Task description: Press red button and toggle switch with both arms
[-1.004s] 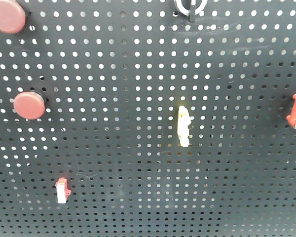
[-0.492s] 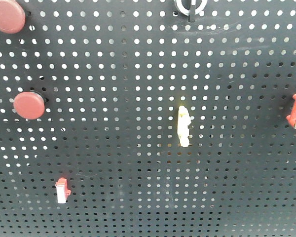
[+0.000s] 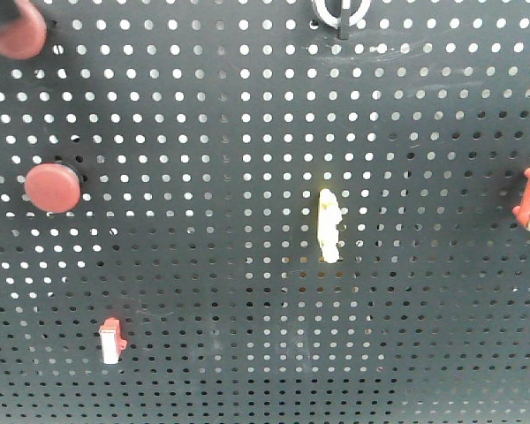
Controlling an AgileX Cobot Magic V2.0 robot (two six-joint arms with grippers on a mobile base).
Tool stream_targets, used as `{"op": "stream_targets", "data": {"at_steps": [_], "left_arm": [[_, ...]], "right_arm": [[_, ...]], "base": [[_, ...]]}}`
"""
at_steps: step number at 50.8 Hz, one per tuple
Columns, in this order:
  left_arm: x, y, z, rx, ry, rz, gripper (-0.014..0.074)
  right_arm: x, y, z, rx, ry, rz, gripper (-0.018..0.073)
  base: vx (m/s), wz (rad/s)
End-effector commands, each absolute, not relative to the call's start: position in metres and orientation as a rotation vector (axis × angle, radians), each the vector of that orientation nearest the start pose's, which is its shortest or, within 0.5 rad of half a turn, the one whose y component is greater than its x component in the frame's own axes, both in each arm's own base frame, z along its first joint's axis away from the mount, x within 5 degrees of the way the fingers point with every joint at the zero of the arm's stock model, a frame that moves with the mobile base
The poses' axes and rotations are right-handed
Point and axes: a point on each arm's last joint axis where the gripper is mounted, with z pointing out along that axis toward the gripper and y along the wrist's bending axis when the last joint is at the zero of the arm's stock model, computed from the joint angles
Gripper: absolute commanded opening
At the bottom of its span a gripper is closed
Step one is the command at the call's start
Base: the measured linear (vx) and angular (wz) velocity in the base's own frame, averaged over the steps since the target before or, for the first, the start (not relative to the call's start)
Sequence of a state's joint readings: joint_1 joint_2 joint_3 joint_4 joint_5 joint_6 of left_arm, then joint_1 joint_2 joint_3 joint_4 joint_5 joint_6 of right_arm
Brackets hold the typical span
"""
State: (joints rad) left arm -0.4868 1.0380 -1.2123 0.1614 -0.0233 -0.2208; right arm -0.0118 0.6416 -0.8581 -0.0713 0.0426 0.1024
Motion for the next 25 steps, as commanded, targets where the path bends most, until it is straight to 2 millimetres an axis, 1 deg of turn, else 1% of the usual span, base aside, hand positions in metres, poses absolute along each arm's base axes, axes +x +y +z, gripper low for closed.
{"op": "stream_targets", "data": {"at_steps": [1, 10, 14, 19, 22, 25], "left_arm": [[0.189, -0.102, 0.509, 0.258, 1.199, -0.508, 0.0], [0.189, -0.102, 0.509, 0.259, 1.198, -0.508, 0.0], [0.186, -0.1, 0.511, 0.26, 1.188, -0.504, 0.0], [0.174, -0.094, 0.516, 0.264, 1.17, -0.493, 0.0], [0.161, -0.087, 0.52, 0.269, 1.143, -0.478, 0.0], [0.151, -0.082, 0.519, 0.279, 1.131, -0.459, 0.0]], "right_arm": [[0.114, -0.001, 0.458, 0.025, 1.211, 0.016, 0.0], [0.114, -0.001, 0.458, 0.025, 1.211, 0.016, 0.0], [0.114, -0.001, 0.459, 0.025, 1.205, 0.016, 0.0], [0.113, -0.001, 0.459, 0.024, 1.199, 0.017, 0.0], [0.113, -0.001, 0.459, 0.024, 1.199, 0.017, 0.0], [0.114, -0.001, 0.459, 0.026, 1.204, 0.018, 0.0]], "base": [[0.0, 0.0], [0.0, 0.0], [0.0, 0.0], [0.0, 0.0], [0.0, 0.0], [0.0, 0.0]]}}
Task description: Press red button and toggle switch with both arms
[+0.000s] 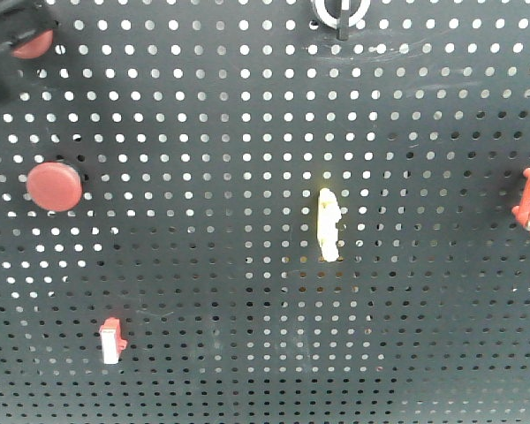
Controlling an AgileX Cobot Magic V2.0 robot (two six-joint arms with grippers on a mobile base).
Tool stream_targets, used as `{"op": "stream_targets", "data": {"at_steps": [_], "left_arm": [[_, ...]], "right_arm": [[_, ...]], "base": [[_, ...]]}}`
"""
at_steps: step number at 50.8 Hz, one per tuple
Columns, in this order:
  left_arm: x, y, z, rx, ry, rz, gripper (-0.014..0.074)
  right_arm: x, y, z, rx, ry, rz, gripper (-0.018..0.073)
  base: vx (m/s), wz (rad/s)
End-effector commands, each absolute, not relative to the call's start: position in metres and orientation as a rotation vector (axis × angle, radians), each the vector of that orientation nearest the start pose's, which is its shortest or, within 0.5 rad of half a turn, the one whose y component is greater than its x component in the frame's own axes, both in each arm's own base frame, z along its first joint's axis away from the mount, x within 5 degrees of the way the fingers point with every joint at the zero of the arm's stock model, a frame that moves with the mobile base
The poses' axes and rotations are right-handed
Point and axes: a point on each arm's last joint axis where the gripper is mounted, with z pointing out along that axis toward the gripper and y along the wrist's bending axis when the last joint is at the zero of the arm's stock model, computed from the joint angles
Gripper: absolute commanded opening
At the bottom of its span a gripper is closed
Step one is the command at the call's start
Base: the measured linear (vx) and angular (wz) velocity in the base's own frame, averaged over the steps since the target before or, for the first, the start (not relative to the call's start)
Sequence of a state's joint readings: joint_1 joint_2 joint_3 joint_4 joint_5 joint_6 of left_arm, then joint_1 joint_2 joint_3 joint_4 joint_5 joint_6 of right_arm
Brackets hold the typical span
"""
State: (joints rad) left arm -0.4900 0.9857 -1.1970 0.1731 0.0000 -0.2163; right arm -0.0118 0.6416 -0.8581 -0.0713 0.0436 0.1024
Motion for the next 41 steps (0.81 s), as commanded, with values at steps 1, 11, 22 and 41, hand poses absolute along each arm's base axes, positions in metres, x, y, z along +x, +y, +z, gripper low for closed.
{"op": "stream_targets", "data": {"at_steps": [1, 11, 22, 41], "left_arm": [[0.147, -0.079, 0.518, 0.282, 1.127, -0.451, 0.0], [0.117, -0.062, 0.496, 0.292, 1.158, -0.426, 0.0], [0.104, -0.055, 0.485, 0.293, 1.165, -0.423, 0.0], [0.105, -0.056, 0.485, 0.293, 1.164, -0.423, 0.0]], "right_arm": [[0.114, -0.001, 0.459, 0.027, 1.204, 0.02, 0.0], [0.113, 0.004, 0.463, 0.01, 1.182, 0.078, 0.0], [0.124, 0.054, 0.487, -0.299, 1.122, 0.278, 0.0], [0.157, 0.153, 0.502, -0.653, 1.072, 0.421, 0.0]], "base": [[0.0, 0.0], [0.0, 0.0], [0.0, 0.0], [0.0, 0.0]]}}
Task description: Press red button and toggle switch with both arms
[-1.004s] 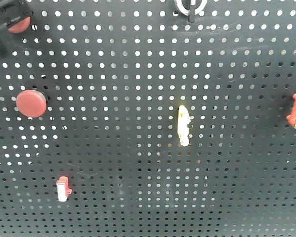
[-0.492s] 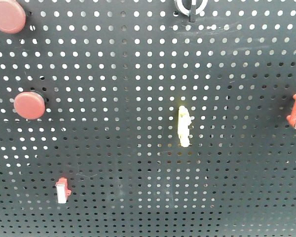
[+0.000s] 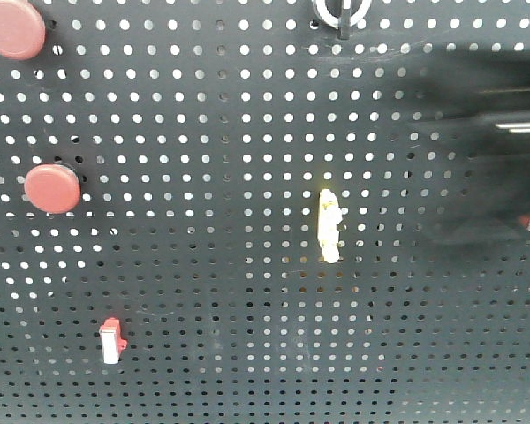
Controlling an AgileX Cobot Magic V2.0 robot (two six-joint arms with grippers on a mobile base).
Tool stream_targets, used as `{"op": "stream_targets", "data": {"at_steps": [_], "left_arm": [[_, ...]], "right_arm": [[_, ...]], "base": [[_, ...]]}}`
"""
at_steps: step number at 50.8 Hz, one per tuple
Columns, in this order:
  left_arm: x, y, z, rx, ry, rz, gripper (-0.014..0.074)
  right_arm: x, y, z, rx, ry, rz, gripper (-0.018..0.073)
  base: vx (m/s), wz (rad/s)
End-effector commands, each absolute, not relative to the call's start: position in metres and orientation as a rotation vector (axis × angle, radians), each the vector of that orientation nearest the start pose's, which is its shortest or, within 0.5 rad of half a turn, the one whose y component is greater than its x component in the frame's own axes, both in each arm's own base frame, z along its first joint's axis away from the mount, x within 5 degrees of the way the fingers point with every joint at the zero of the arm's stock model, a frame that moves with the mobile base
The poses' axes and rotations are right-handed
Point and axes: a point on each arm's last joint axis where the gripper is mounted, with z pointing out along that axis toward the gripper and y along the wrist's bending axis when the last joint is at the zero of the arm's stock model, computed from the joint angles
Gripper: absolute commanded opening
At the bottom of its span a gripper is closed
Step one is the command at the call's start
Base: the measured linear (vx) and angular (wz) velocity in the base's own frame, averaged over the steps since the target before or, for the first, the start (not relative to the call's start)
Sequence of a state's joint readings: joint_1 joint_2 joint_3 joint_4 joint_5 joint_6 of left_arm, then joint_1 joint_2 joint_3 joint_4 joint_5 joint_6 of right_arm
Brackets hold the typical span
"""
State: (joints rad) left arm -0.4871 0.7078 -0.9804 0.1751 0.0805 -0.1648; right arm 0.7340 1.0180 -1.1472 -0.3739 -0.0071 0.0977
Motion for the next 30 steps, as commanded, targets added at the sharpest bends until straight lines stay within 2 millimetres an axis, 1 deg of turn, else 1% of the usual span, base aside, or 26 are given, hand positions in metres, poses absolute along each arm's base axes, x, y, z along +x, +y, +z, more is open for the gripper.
{"op": "stream_targets", "data": {"at_steps": [1, 7, 13, 18, 25, 30], "left_arm": [[0.105, -0.056, 0.485, 0.293, 1.164, -0.423, 0.0], [0.105, -0.056, 0.485, 0.293, 1.164, -0.423, 0.0], [0.105, -0.056, 0.485, 0.294, 1.164, -0.422, 0.0], [0.105, -0.056, 0.485, 0.295, 1.164, -0.421, 0.0], [0.105, -0.056, 0.485, 0.295, 1.164, -0.421, 0.0], [0.105, -0.056, 0.484, 0.296, 1.167, -0.42, 0.0]], "right_arm": [[0.159, 0.156, 0.503, -0.656, 1.077, 0.422, 0.0], [0.173, 0.167, 0.508, -0.659, 1.119, 0.411, 0.0], [0.182, 0.173, 0.516, -0.654, 1.143, 0.397, 0.0], [0.185, 0.174, 0.523, -0.646, 1.147, 0.391, 0.0], [0.189, 0.173, 0.525, -0.649, 1.205, 0.358, 0.0], [0.188, 0.172, 0.526, -0.648, 1.207, 0.353, 0.0]], "base": [[0.0, 0.0], [0.0, 0.0], [0.0, 0.0], [0.0, 0.0], [0.0, 0.0], [0.0, 0.0]]}}
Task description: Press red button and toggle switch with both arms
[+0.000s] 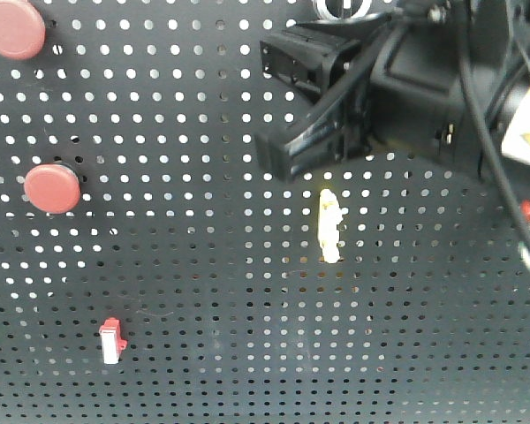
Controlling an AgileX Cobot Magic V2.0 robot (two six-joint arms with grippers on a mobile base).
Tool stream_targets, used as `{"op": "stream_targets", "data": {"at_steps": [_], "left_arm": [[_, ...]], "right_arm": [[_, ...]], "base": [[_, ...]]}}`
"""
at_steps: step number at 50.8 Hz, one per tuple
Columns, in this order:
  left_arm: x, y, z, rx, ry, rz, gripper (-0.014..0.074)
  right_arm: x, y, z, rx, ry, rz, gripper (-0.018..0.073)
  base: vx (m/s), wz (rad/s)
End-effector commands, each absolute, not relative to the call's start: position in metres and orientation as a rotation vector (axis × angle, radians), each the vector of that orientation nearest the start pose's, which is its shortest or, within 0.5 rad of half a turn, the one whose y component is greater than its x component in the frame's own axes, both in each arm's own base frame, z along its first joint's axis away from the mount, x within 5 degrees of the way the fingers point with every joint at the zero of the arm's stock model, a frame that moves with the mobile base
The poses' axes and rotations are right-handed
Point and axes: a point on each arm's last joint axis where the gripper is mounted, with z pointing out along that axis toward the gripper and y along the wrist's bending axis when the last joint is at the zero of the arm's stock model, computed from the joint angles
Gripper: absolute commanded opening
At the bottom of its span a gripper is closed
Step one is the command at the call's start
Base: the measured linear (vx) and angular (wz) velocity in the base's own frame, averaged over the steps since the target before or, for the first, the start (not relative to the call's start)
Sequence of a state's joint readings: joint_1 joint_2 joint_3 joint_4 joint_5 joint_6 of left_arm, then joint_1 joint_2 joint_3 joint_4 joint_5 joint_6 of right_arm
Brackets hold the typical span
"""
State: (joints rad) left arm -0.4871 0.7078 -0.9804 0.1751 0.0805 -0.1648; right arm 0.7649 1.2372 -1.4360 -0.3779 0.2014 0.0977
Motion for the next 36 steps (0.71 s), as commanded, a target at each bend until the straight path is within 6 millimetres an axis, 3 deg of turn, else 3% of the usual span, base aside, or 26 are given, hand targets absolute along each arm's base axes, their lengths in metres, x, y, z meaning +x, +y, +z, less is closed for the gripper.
{"op": "stream_targets", "data": {"at_steps": [1, 18, 36], "left_arm": [[0.105, -0.056, 0.484, 0.299, 1.166, -0.414, 0.0], [0.105, -0.055, 0.485, 0.324, 1.156, -0.374, 0.0], [0.105, -0.056, 0.484, 0.325, 1.158, -0.374, 0.0]], "right_arm": [[0.188, 0.172, 0.526, -0.648, 1.208, 0.353, 0.0], [0.199, 0.15, 0.531, -0.55, 1.228, 0.319, 0.0], [0.194, 0.146, 0.533, -0.563, 1.213, 0.294, 0.0]], "base": [[0.0, 0.0], [0.0, 0.0], [0.0, 0.0]]}}
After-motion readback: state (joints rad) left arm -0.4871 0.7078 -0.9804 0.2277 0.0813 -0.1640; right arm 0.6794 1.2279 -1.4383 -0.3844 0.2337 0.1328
